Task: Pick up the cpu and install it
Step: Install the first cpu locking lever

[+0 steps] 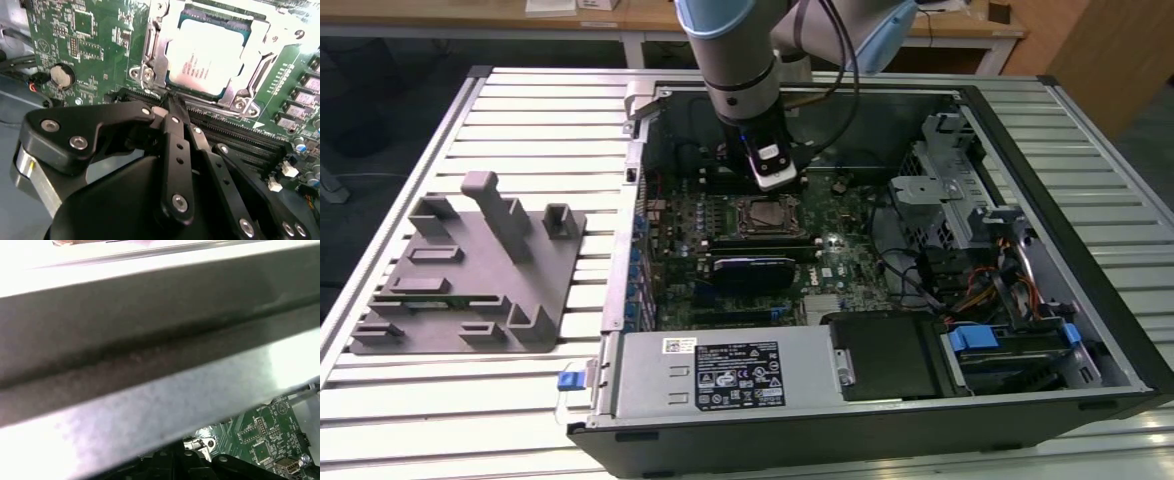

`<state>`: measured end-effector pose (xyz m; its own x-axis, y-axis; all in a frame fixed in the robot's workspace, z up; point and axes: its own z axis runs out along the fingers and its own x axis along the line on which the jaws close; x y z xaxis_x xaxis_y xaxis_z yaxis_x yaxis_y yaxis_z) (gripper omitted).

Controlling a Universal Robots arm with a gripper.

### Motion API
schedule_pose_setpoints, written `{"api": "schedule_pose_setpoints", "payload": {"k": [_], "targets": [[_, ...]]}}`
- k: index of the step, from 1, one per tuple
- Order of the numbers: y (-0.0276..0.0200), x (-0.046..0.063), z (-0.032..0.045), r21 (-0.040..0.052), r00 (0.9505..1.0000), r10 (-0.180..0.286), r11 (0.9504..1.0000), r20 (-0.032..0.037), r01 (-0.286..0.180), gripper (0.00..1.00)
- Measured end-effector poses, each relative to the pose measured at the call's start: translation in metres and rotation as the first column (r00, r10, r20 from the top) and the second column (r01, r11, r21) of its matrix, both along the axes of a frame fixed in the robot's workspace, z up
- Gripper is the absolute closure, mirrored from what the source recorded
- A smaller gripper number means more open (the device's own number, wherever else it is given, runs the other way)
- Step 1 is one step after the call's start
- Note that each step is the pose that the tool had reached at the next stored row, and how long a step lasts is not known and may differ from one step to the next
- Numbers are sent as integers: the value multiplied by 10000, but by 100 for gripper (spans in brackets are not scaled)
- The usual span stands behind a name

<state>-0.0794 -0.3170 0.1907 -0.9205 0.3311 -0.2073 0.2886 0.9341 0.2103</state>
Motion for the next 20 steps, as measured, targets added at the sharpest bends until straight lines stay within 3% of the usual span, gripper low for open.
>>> {"api": "schedule_pose_setpoints", "payload": {"k": [3,13,20], "targets": [[-1,0,21,-2,10000,1,10000,0,-1,89],[-1,0,234,-13,10000,1,10000,1,-1,89],[0,3,242,-25,10000,2,10000,0,-2,89]]}}
